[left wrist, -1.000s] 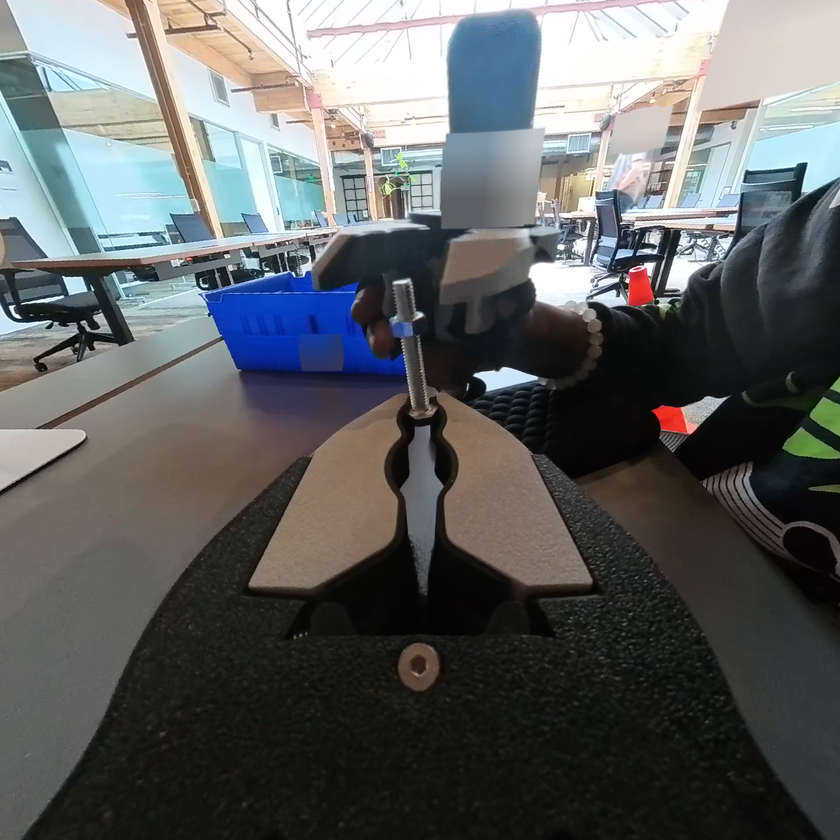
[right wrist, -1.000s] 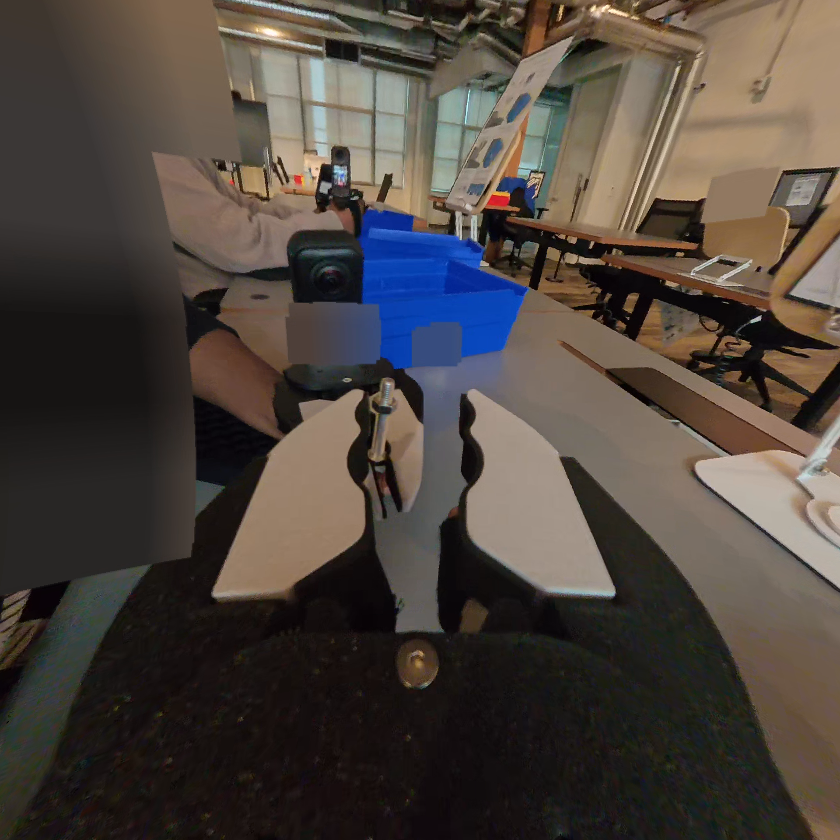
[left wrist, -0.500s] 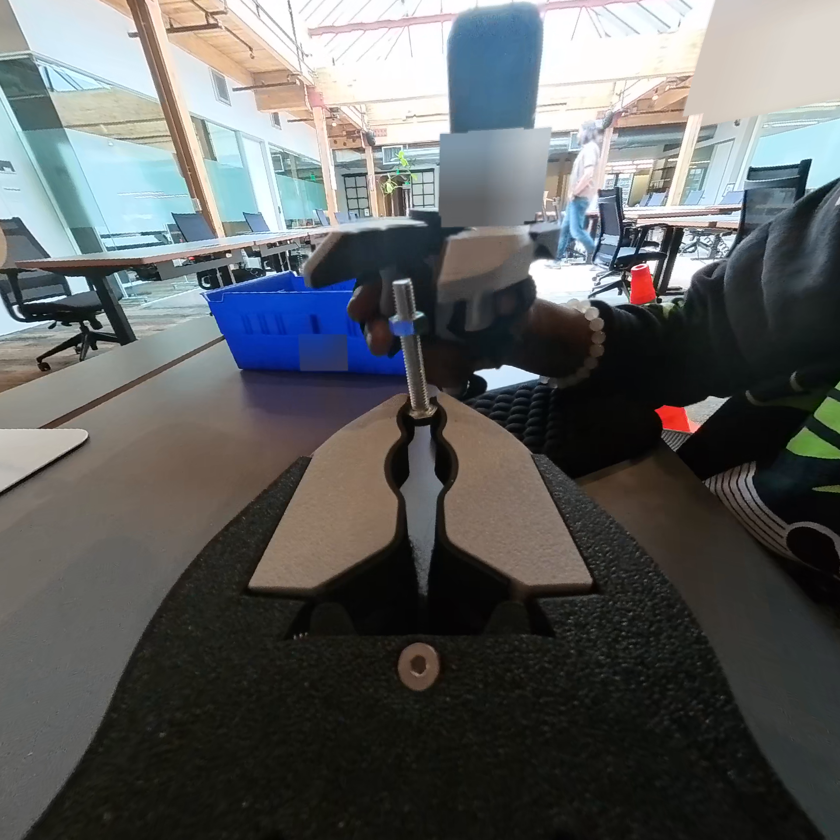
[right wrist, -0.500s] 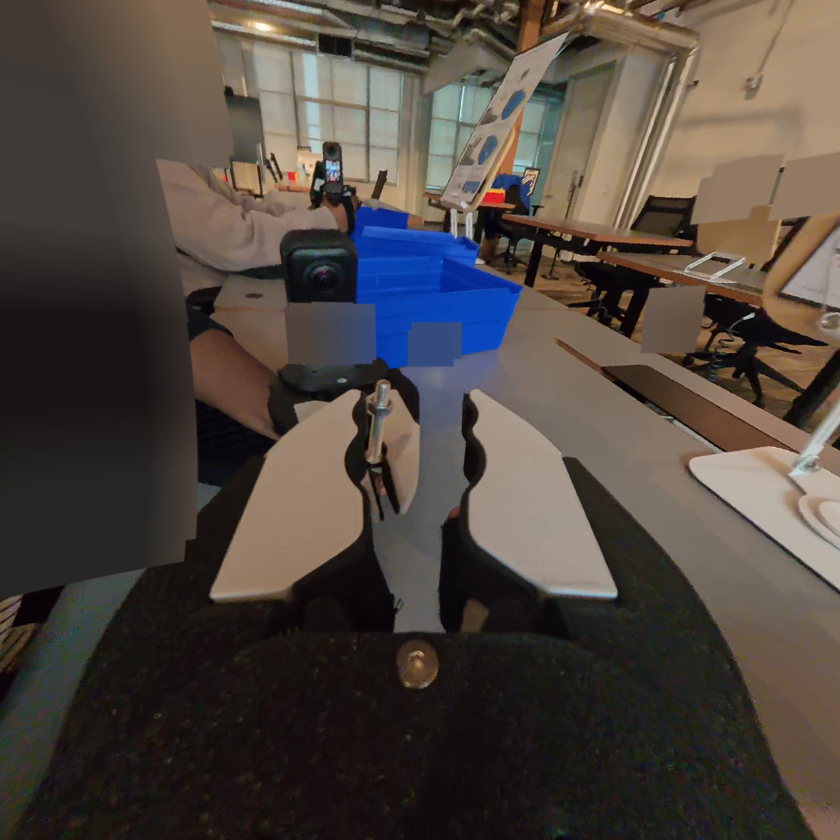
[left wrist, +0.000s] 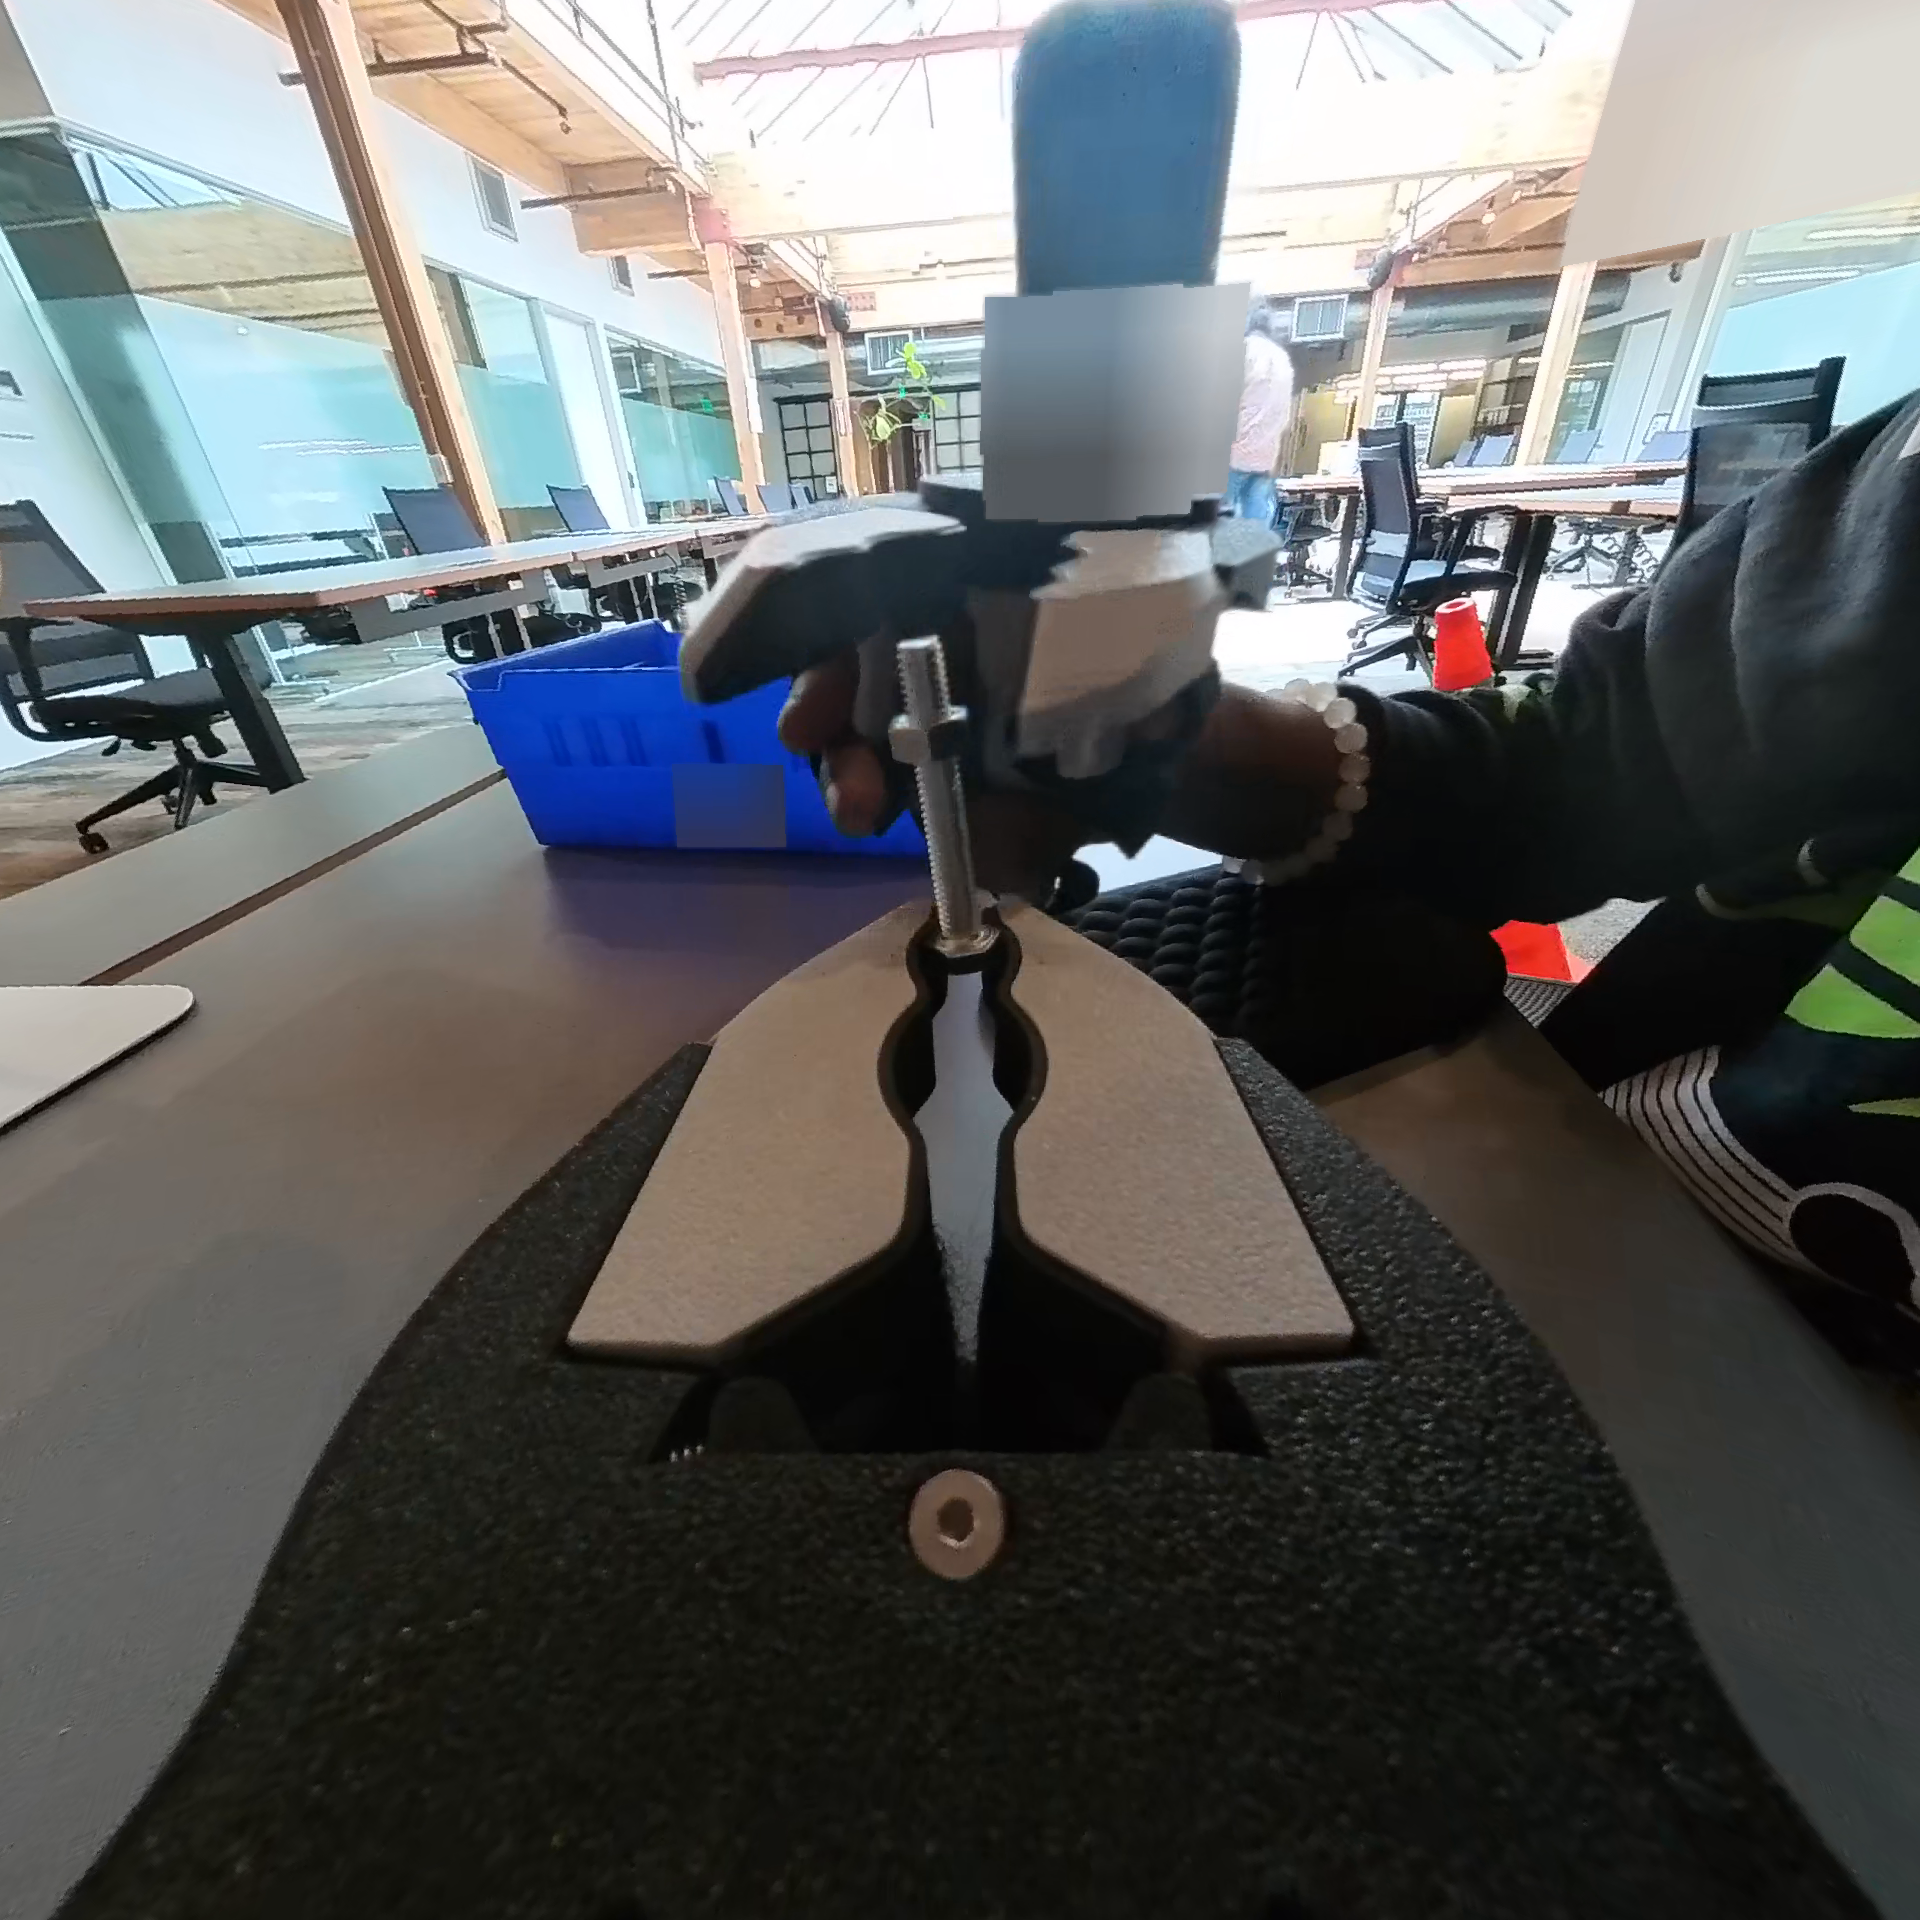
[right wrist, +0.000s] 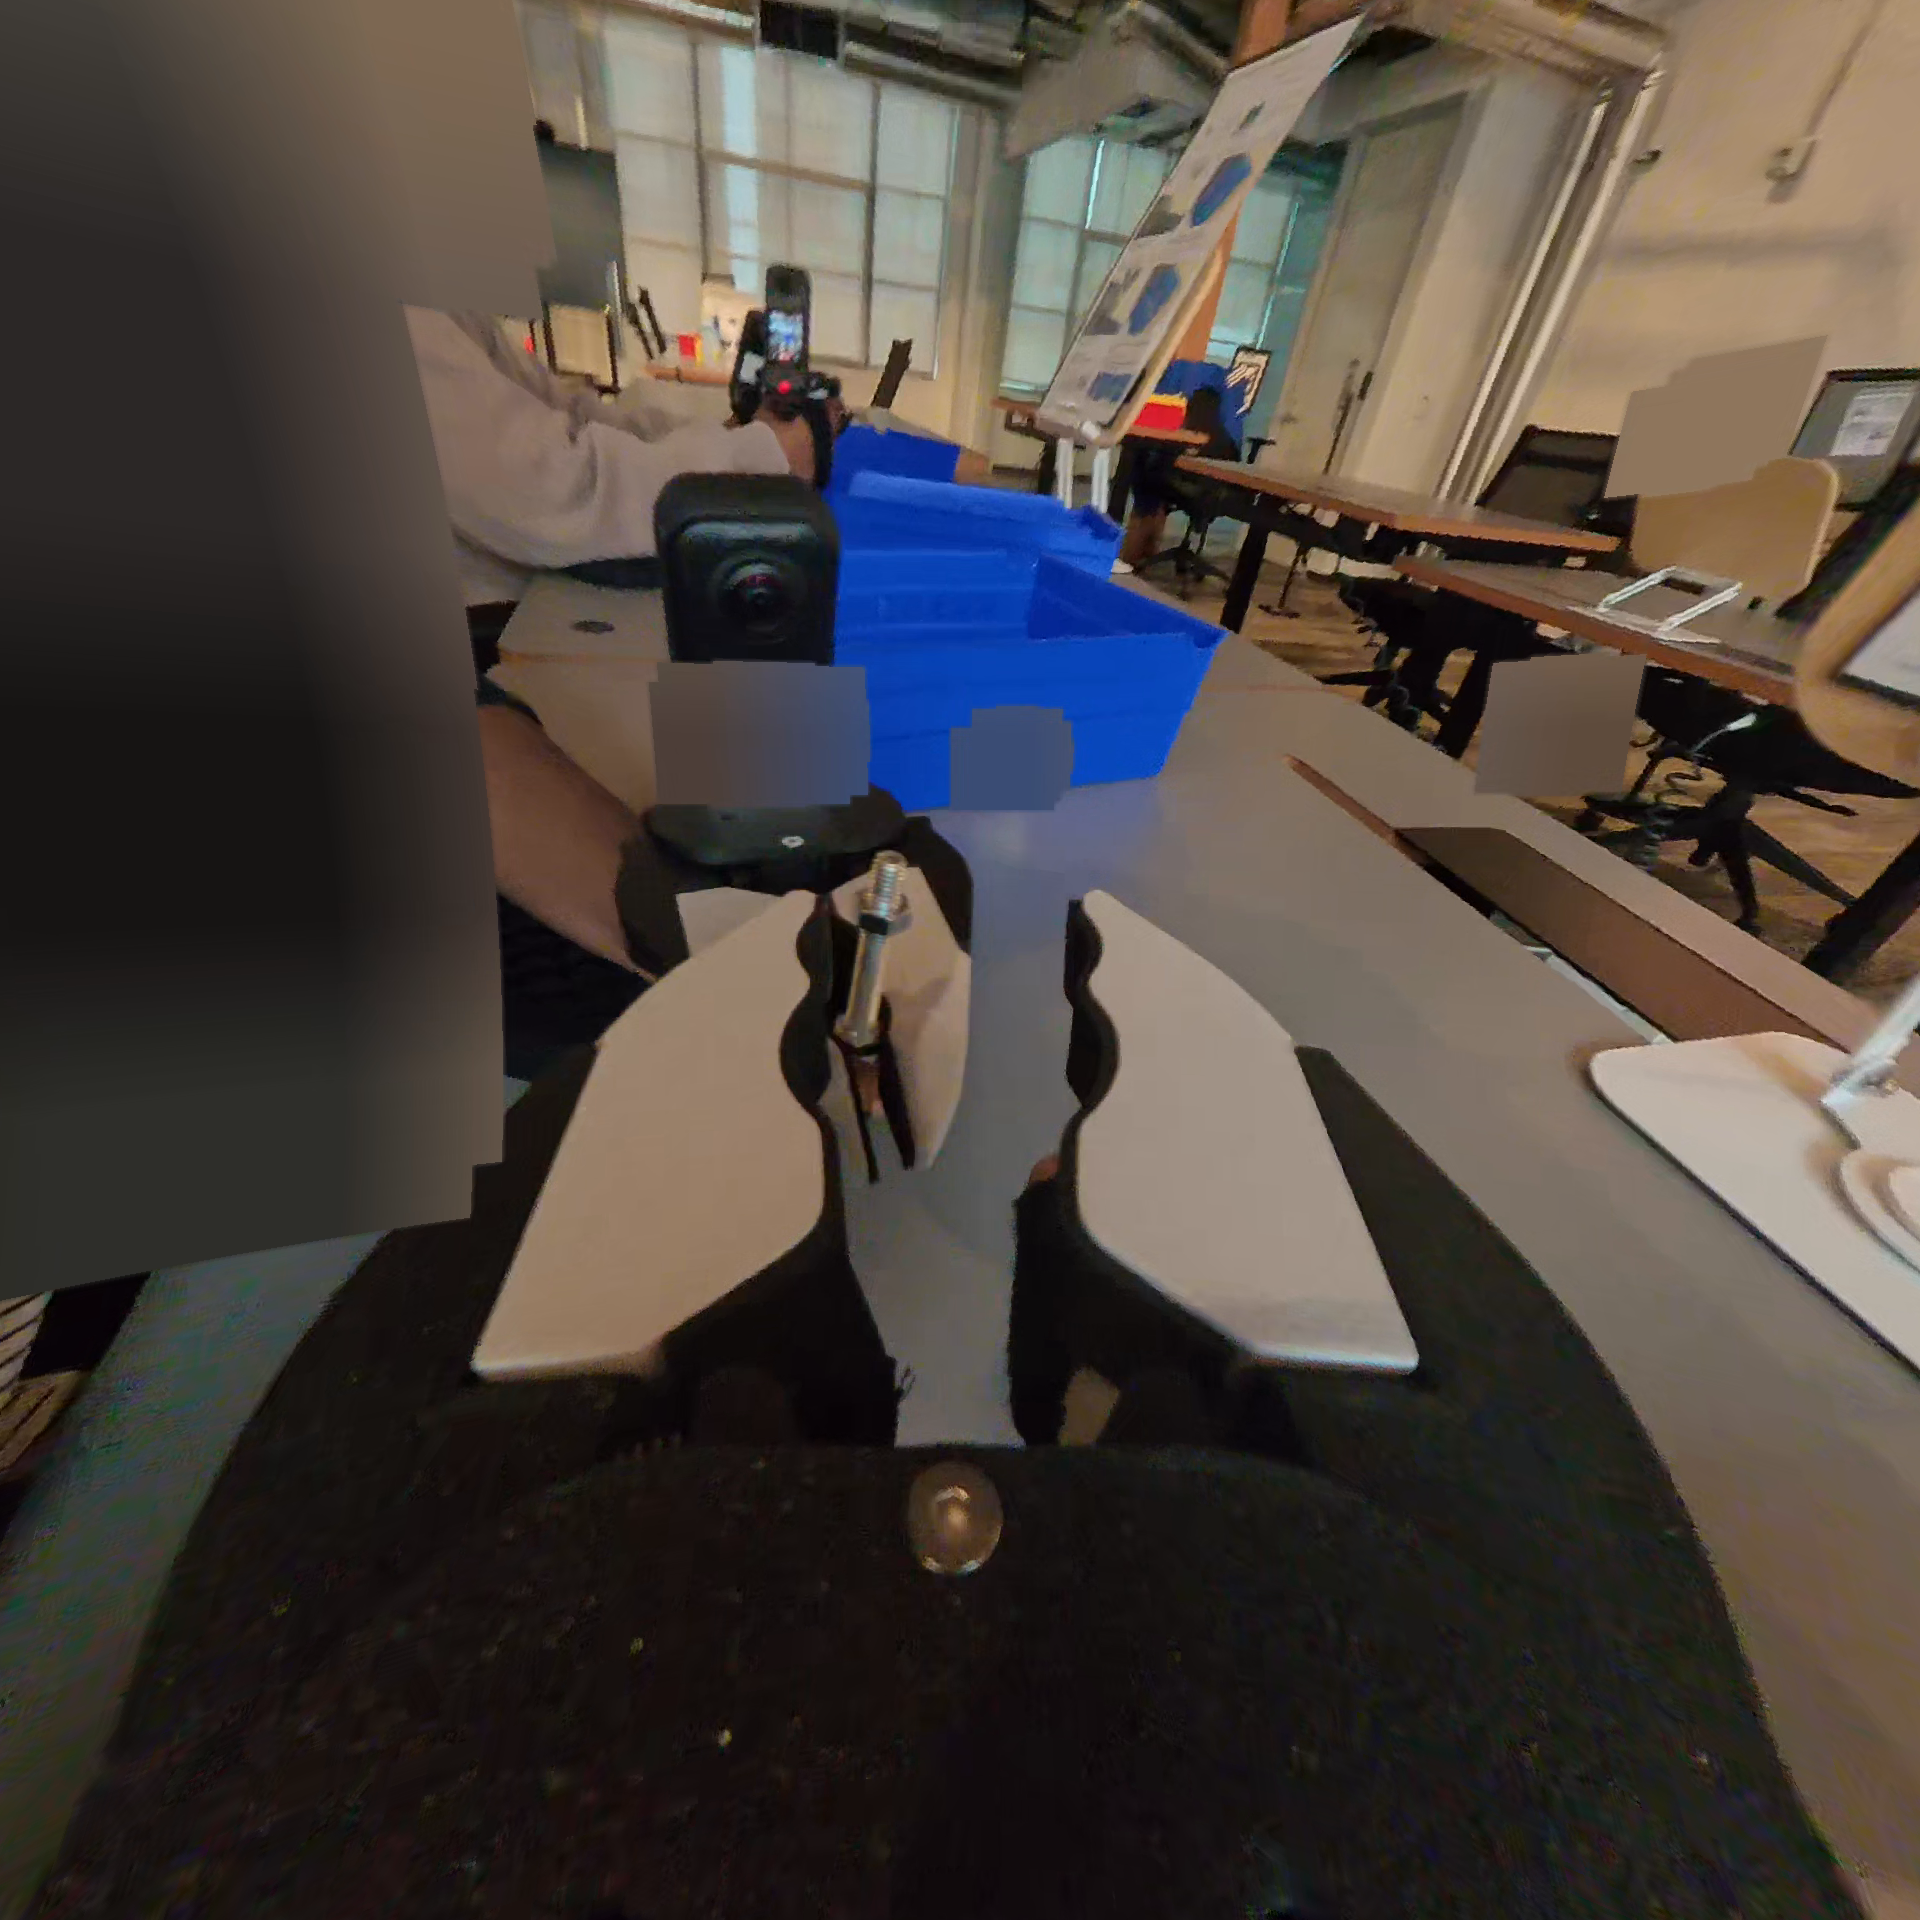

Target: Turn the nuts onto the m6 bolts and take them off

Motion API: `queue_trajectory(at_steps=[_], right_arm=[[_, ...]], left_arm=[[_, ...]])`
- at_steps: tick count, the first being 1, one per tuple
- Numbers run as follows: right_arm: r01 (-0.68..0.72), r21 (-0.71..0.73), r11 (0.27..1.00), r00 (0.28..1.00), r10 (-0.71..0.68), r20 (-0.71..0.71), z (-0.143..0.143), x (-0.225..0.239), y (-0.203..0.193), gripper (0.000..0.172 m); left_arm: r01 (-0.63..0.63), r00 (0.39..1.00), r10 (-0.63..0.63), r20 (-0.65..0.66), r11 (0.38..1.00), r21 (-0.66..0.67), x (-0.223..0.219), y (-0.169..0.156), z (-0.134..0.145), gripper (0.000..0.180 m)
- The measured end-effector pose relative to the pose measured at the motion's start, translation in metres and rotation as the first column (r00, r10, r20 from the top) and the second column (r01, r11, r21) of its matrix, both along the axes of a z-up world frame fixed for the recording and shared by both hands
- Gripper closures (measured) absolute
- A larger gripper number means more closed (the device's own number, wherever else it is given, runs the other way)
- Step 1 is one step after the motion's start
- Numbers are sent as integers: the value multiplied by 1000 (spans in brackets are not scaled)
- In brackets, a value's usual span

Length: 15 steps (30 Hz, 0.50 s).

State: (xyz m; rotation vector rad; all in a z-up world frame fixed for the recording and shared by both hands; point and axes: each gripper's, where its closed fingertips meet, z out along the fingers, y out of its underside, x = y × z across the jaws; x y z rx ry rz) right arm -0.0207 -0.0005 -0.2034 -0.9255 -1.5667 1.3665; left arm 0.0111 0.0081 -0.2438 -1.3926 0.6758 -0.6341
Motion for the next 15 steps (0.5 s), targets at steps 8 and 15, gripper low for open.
queue_trajectory(at_steps=[8, 15], right_arm=[[45, -24, 999, 999, -45, 6, -4, 6, 22, 131], [-11, -27, 1000, 1000, 11, -2, 3, -1, 1, 127]], left_arm=[[1, 1000, -1, 9, 1000, 1, -1, 0, 1, 175], [-1, 1000, 1, -2, 1000, 1, 0, 0, 0, 175]])
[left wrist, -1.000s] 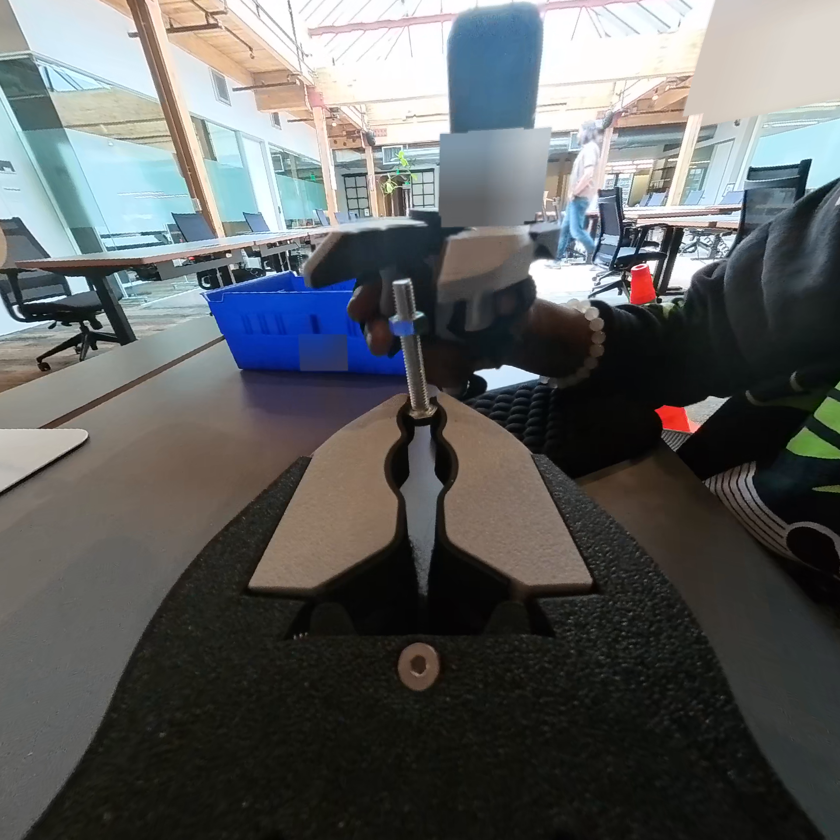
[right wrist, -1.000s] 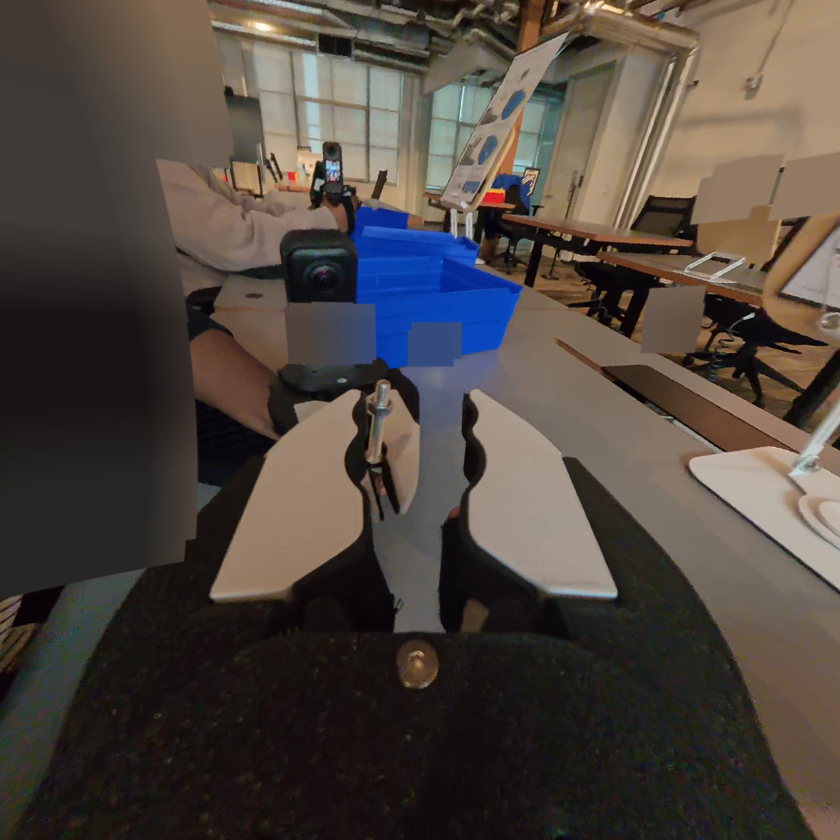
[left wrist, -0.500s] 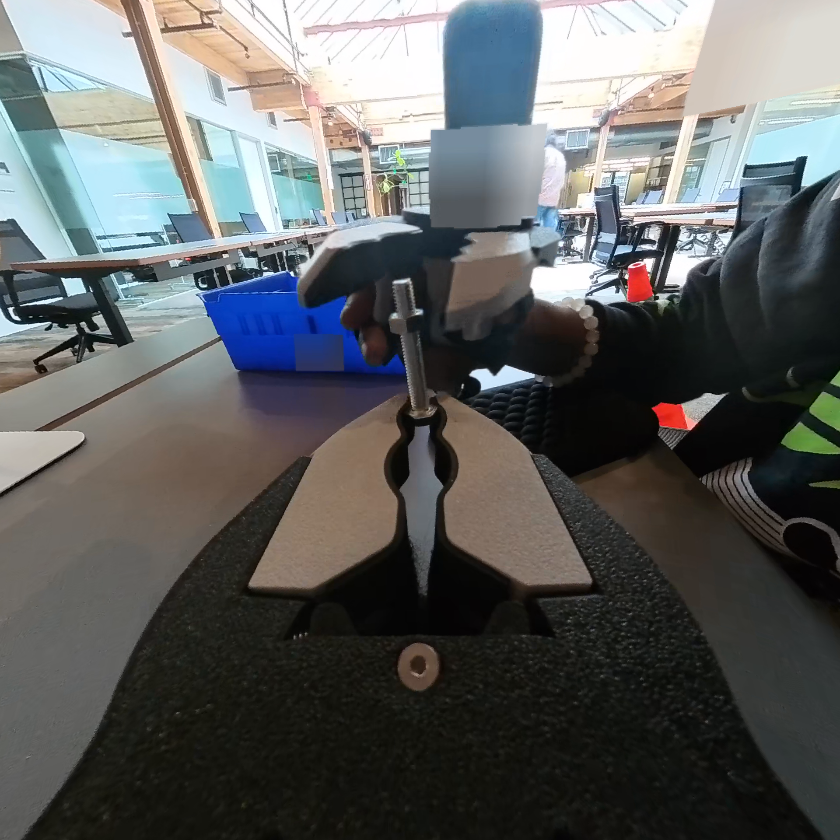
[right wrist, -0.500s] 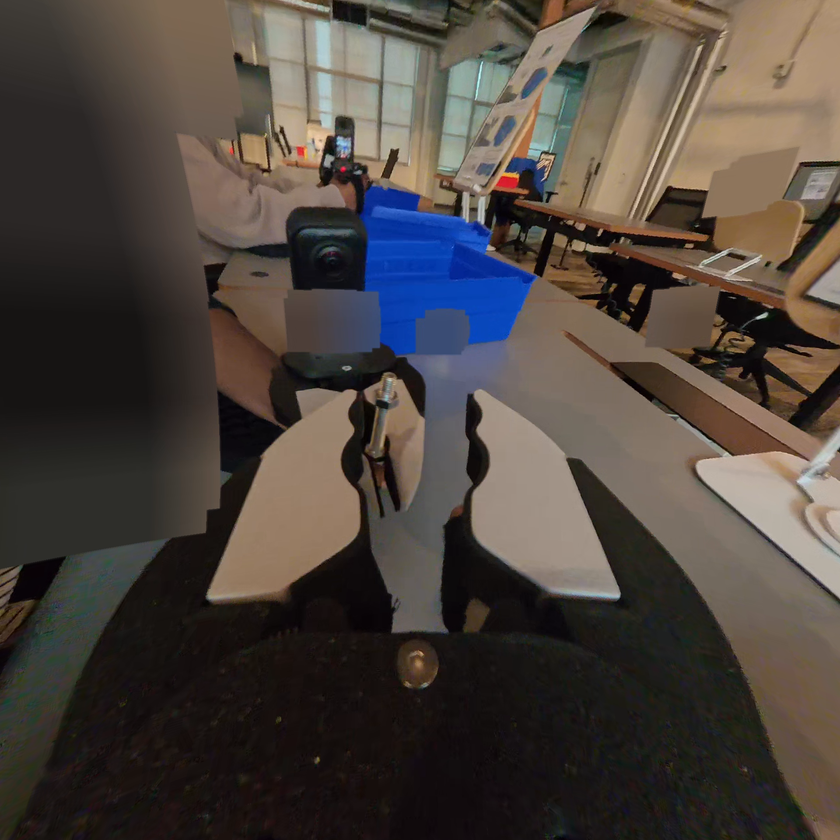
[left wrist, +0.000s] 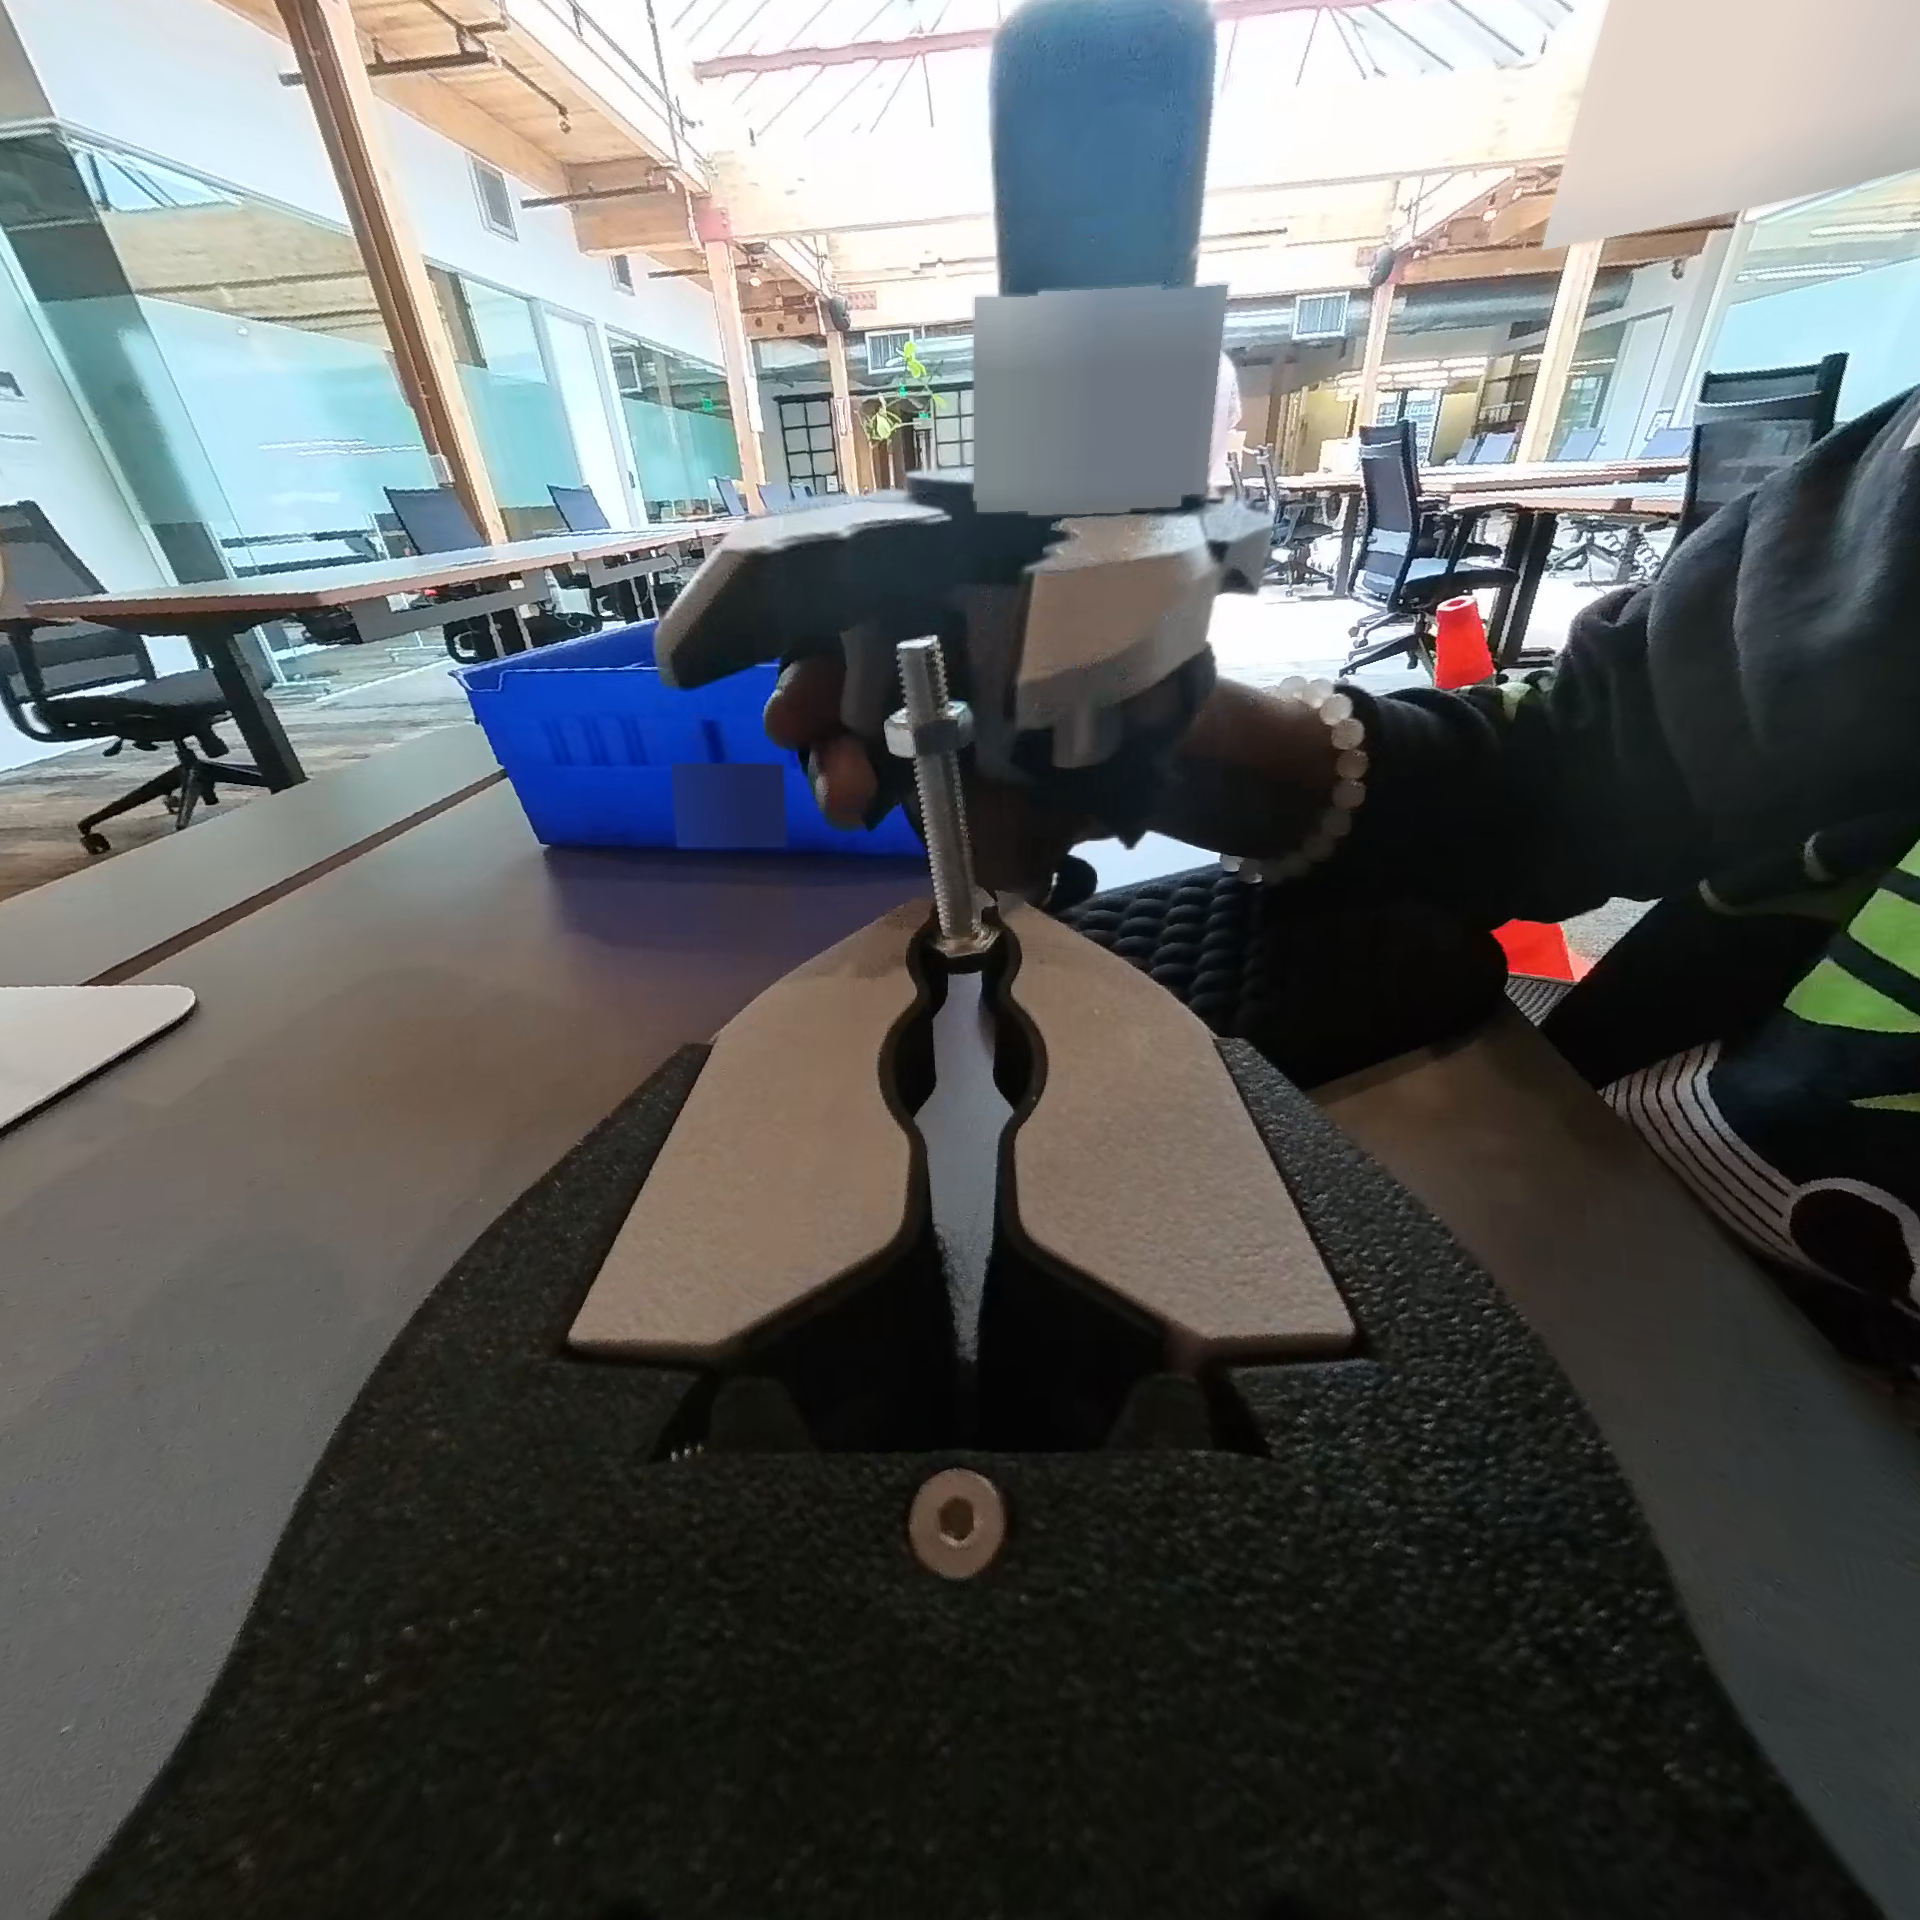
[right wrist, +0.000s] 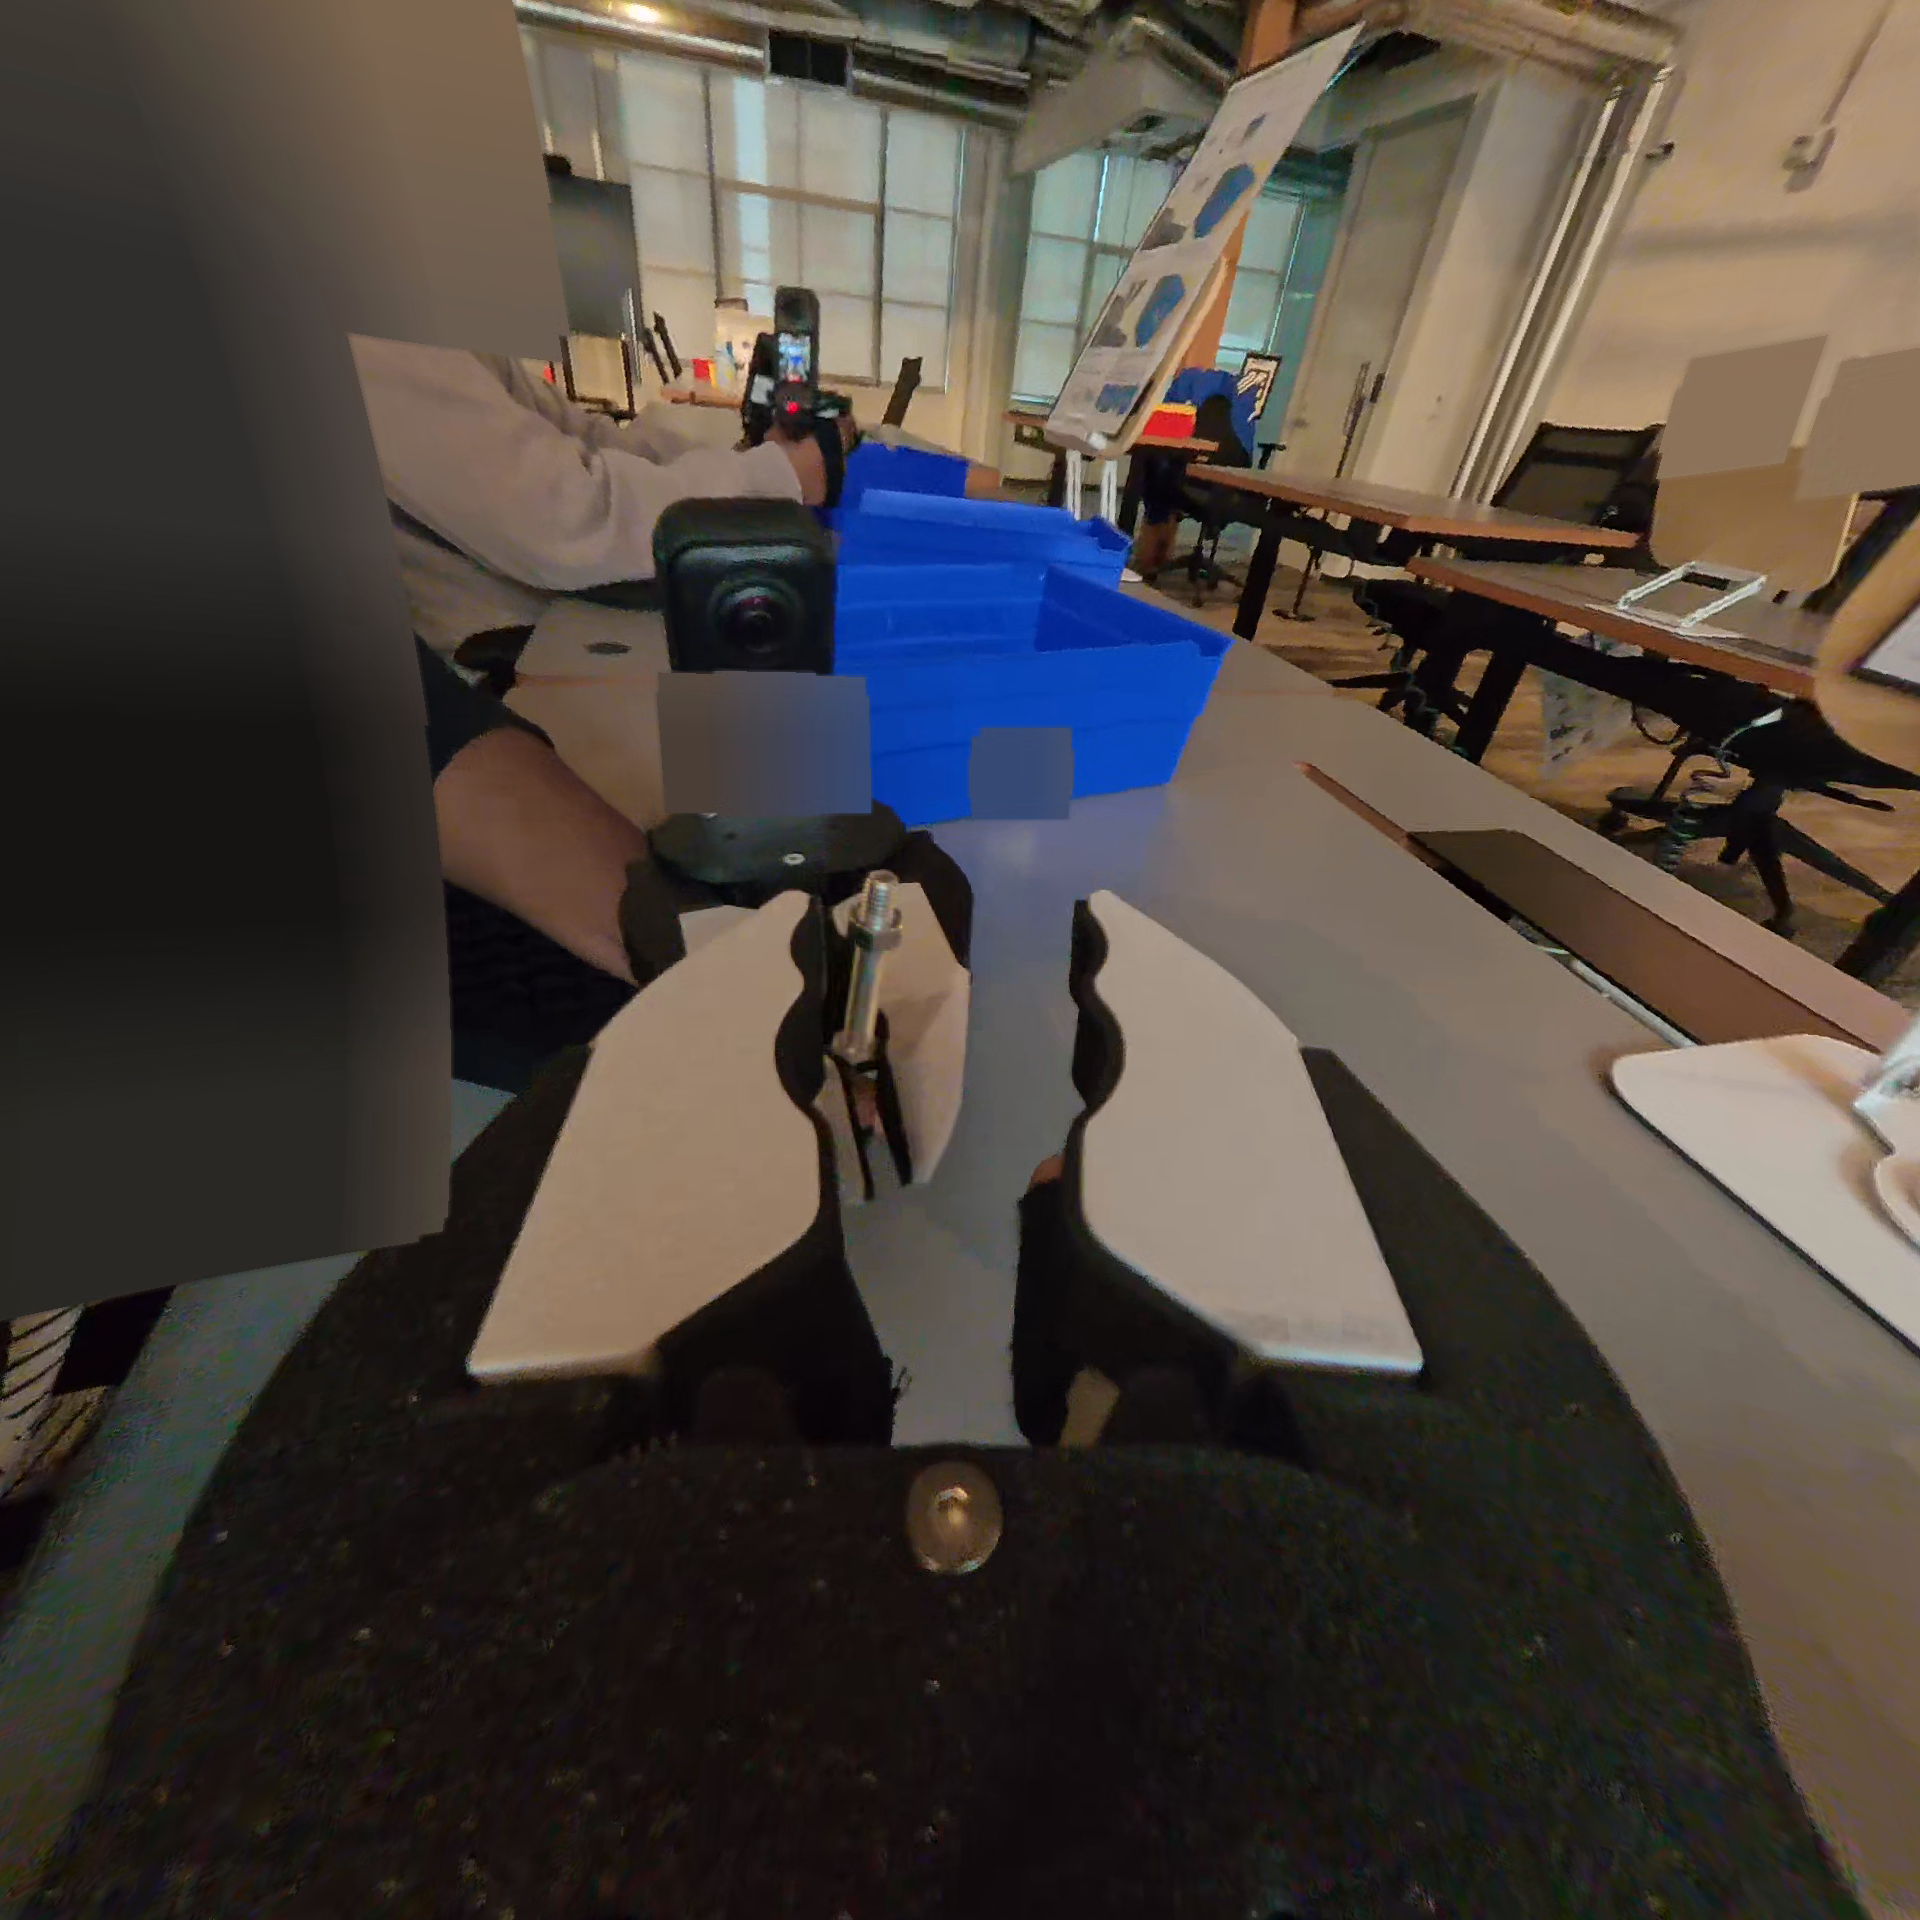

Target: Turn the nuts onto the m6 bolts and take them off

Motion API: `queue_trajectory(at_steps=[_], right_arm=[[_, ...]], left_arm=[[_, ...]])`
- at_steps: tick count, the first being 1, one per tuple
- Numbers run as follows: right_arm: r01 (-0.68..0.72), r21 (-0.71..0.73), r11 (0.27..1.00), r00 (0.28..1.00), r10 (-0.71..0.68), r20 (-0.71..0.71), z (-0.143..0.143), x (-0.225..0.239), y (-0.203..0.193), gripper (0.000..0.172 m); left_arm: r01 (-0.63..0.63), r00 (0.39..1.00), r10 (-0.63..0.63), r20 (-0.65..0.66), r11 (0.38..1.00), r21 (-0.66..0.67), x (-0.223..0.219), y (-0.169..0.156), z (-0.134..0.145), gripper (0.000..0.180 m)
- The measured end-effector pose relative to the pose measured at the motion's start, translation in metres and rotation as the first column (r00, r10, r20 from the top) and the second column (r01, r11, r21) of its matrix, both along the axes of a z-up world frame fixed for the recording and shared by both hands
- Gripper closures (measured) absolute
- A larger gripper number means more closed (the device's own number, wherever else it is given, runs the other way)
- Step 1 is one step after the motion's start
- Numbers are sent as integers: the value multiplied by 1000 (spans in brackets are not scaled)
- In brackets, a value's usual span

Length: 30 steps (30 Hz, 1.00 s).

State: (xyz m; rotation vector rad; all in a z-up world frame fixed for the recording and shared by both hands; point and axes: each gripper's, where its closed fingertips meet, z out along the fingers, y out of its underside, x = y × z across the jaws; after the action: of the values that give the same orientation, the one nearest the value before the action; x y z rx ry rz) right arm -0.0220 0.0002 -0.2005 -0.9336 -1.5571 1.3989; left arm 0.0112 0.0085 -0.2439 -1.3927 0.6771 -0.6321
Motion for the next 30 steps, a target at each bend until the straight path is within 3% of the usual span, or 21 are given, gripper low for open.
queue_trajectory(at_steps=[9, 16, 23, 30], right_arm=[[60, -45, 997, 998, -61, -27, 2, 10, 26, 134], [15, 20, 1000, 1000, -16, 10, -2, -6, -4, 126], [57, -35, 998, 998, -58, -16, -1, 8, 24, 130], [0, 13, 1000, 1000, 0, 5, -1, -4, -5, 125]], left_arm=[[0, 1000, 0, 6, 1000, 0, 0, 0, 1, 175], [2, 1000, -2, -10, 1000, 4, 1, 0, -1, 175], [0, 1000, 0, 3, 1000, 2, 0, 0, 0, 175], [2, 1000, -2, -10, 1000, 5, 2, -1, 0, 175]])
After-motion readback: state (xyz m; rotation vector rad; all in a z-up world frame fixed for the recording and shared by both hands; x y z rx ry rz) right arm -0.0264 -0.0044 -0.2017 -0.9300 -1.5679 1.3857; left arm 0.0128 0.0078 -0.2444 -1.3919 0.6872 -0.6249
